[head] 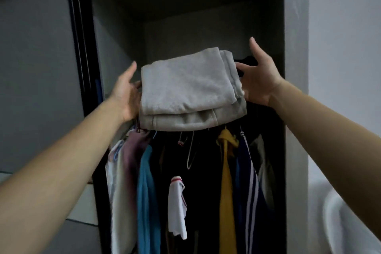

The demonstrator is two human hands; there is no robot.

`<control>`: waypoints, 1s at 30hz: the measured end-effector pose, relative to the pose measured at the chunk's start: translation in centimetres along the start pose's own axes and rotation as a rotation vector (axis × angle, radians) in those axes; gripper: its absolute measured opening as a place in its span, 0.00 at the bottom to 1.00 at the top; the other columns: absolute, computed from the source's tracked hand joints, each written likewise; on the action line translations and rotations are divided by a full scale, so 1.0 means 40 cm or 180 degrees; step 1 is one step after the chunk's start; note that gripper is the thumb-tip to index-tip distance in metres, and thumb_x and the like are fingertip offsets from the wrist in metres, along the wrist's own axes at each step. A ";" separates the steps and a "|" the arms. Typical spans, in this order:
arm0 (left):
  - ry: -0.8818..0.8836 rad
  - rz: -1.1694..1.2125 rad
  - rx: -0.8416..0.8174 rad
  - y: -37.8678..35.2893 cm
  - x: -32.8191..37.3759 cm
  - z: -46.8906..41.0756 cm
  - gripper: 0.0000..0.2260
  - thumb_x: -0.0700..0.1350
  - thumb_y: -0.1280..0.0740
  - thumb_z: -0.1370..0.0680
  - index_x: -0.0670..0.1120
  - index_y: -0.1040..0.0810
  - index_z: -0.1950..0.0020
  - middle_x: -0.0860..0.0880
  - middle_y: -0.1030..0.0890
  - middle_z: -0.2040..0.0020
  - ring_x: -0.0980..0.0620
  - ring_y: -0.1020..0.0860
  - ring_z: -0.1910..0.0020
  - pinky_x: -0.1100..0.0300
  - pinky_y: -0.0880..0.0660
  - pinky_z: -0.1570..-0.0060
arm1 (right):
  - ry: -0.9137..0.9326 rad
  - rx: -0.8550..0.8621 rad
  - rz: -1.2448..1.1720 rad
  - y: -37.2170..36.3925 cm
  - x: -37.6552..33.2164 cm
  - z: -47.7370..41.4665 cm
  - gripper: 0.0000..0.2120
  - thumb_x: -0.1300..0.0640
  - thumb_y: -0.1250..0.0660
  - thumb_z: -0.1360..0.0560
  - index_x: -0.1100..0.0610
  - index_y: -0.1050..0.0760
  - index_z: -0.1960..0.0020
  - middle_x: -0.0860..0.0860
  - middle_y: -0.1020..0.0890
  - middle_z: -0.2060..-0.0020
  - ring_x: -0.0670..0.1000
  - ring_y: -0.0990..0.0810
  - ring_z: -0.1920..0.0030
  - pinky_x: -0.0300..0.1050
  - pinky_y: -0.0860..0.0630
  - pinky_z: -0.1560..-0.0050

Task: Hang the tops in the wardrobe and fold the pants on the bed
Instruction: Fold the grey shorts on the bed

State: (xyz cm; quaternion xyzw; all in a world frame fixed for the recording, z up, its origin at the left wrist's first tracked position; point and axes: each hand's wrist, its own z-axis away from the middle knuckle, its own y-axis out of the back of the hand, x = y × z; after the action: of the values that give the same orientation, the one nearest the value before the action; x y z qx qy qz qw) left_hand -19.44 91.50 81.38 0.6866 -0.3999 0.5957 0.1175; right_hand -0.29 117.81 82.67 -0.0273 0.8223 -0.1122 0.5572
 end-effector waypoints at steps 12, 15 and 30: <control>-0.0508 -0.0644 0.0495 0.095 0.117 -0.310 0.19 0.46 0.28 0.28 0.44 0.21 0.39 0.44 0.14 0.48 0.44 0.15 0.51 0.49 0.18 0.59 | 0.0287 0.0210 0.1224 0.010 -0.049 -0.416 0.30 0.41 0.28 0.31 0.57 0.23 0.35 0.53 0.13 0.52 0.55 0.13 0.53 0.52 0.18 0.59; -0.0669 -0.0609 0.0415 0.135 0.135 -0.397 0.15 0.45 0.29 0.25 0.44 0.22 0.40 0.44 0.14 0.50 0.45 0.15 0.52 0.50 0.18 0.61 | 0.0390 0.0187 0.1328 0.002 -0.054 -0.495 0.25 0.54 0.31 0.31 0.58 0.25 0.35 0.54 0.13 0.52 0.56 0.13 0.53 0.51 0.18 0.56; -0.0971 -0.0820 -0.0161 0.365 0.339 -1.001 0.15 0.44 0.28 0.28 0.47 0.22 0.43 0.46 0.13 0.54 0.46 0.14 0.56 0.51 0.18 0.63 | 0.0875 0.1165 0.1844 -0.078 -0.053 -1.046 0.16 0.60 0.35 0.29 0.59 0.25 0.41 0.52 0.13 0.61 0.53 0.13 0.60 0.47 0.17 0.59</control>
State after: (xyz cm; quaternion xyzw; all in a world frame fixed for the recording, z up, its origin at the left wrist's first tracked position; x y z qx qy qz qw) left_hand -58.90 101.96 99.66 0.8112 -0.3367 0.4546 0.1479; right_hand -38.35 121.58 100.07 0.3222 0.8294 -0.0978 0.4458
